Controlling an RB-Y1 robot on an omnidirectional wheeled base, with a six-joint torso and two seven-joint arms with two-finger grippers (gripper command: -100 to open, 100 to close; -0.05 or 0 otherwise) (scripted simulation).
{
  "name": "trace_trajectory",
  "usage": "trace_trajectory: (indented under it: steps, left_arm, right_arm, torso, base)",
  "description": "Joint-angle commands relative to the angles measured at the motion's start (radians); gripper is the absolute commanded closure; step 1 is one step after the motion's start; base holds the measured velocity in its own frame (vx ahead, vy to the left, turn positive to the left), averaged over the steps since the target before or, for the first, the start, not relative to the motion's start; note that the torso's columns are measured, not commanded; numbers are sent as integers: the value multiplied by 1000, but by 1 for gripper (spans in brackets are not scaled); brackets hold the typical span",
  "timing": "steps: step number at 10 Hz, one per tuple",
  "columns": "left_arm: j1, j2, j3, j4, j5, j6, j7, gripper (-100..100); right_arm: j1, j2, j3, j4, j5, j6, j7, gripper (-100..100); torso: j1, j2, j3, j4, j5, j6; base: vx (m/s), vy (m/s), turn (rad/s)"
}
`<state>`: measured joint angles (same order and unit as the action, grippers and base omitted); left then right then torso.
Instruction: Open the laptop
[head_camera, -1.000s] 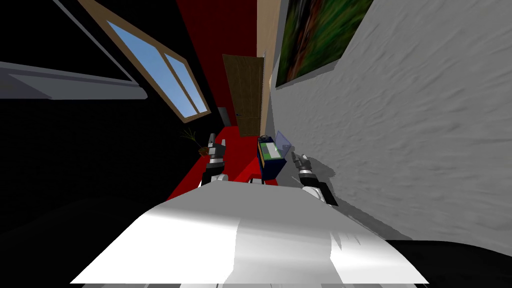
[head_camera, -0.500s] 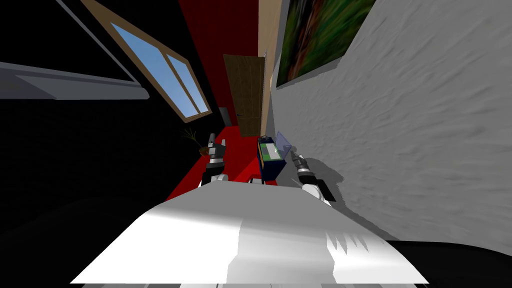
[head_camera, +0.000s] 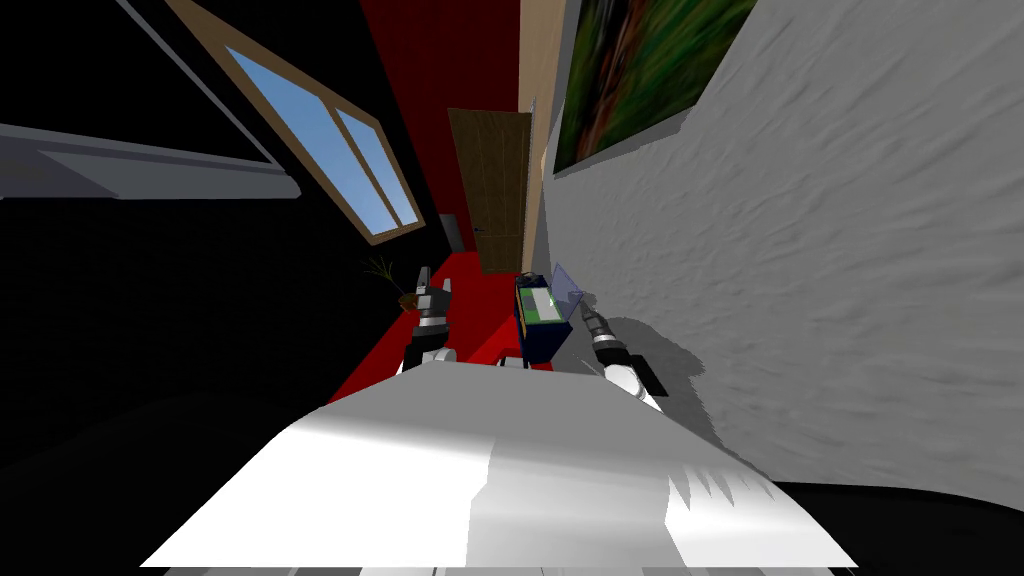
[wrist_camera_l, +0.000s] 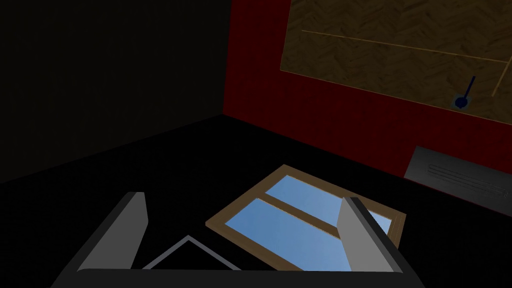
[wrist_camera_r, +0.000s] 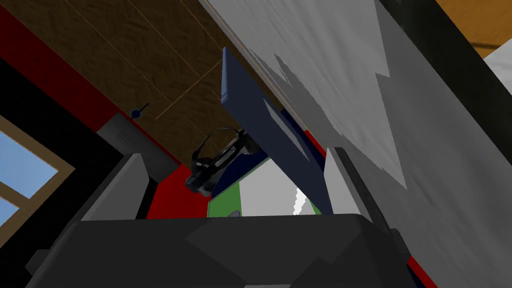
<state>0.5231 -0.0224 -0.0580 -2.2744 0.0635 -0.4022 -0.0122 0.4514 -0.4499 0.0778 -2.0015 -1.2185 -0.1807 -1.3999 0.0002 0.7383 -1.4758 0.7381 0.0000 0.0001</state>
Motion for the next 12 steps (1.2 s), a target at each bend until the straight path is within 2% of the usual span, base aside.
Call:
trace_trajectory:
  steps: [1, 2, 6, 7, 12]
  left_arm:
    - [0, 0, 0, 0, 0, 0, 0, 0]
    - [0, 0, 0, 0, 0, 0, 0, 0]
    - [0, 0, 0, 0, 0, 0, 0, 0]
    - [0, 0, 0, 0, 0, 0, 0, 0]
    - [0, 0, 0, 0, 0, 0, 0, 0]
  right_arm:
    - [-31, -34, 16, 19, -76, 22, -73, -100]
    - [-31, -34, 16, 19, -80, 22, -88, -100]
    - [-78, -98, 38, 42, -199, 59, -209, -100]
    - [-78, -98, 38, 42, -199, 59, -213, -100]
    - [-109, -160, 52, 55, -281, 83, -300, -100]
  torso:
    - [0, -1, 0, 0, 0, 0]
    - [-1, -1, -1, 0, 0, 0]
    - [-1, -1, -1, 0, 0, 0]
    - [-1, -1, 0, 0, 0, 0]
    - [-11, -10, -12, -3, 5, -7]
  base:
    - [38, -52, 57]
    - [29, -47, 21]
    - [34, -47, 42]
    - [15, -35, 11]
    - [13, -4, 11]
